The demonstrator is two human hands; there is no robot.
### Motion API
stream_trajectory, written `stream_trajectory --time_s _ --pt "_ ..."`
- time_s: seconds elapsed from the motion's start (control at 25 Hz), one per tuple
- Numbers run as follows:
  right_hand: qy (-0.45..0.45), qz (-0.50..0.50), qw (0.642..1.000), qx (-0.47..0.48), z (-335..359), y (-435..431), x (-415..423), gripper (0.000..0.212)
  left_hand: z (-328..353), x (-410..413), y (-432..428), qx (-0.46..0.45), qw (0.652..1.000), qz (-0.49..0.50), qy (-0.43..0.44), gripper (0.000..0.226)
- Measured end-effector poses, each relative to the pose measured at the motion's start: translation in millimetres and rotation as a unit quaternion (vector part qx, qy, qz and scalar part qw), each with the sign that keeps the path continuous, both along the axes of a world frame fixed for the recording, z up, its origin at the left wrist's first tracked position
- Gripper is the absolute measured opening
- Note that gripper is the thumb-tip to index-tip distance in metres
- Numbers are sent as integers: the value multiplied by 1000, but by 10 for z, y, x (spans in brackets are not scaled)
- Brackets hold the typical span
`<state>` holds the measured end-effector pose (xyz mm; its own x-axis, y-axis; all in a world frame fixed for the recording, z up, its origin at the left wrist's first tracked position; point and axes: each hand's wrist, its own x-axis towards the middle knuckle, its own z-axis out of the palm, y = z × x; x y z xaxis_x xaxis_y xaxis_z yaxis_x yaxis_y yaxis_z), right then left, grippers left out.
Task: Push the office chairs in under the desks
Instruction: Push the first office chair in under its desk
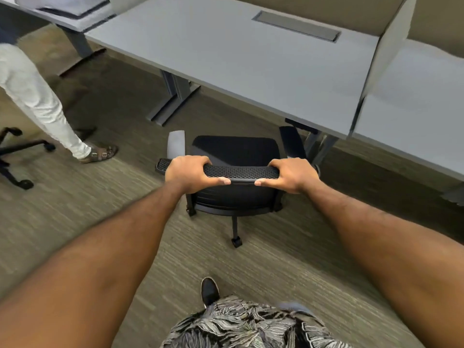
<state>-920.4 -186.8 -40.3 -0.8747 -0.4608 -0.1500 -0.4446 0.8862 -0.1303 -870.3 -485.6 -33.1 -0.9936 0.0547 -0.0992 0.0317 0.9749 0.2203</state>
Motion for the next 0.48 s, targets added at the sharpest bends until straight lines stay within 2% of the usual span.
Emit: stream_trajectory --time_s 0.48 --pt "28 -32 999 -26 -7 -1251 -1132 103 39 -1480 -1293 -18 998 -47 -26 106"
